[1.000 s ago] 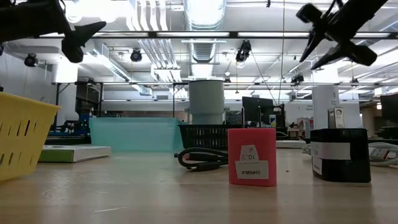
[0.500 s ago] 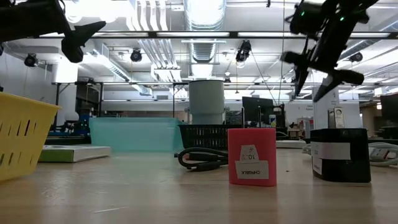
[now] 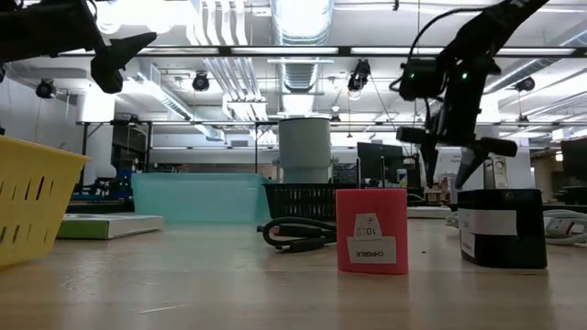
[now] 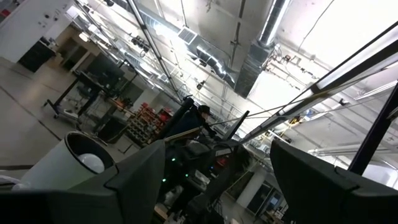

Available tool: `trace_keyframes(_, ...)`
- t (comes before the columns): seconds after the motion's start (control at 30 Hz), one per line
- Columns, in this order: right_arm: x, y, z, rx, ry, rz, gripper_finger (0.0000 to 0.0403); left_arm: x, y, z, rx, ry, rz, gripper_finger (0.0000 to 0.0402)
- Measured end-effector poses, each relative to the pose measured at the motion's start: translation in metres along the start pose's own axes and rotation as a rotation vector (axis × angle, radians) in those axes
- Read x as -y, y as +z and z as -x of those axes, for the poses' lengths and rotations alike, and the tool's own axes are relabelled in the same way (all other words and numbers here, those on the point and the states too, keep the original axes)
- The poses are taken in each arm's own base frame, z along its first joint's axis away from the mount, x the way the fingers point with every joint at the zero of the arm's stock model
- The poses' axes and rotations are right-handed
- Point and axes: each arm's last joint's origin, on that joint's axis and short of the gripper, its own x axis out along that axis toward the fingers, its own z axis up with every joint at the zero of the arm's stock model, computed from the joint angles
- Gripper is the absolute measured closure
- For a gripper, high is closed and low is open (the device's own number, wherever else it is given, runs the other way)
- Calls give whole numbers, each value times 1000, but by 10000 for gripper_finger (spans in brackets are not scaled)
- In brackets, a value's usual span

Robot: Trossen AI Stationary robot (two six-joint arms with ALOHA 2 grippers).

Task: Pick and place items into bin
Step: Put the top white card reader box into the yellow bin

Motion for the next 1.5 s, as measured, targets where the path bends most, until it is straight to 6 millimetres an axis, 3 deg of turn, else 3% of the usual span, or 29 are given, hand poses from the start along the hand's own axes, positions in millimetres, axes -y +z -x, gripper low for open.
trace_keyframes(0.23, -7, -4, -17, -112, 19, -4, 191, 0, 0, 0, 1, 0, 0, 127)
trace_keyframes(0.4, -10, 0, -14, -93, 65, -11, 193, 0, 0, 0, 1, -1, 0, 127)
trace_keyframes(0.9, -1, 0, -14, -10, -59, -59, 193, 0, 0, 0, 0, 0, 0, 127)
trace_keyframes(1.5, -5, -5, -53, -59, -196, -144, 193, -1, -2, 0, -10, 5, -5, 127)
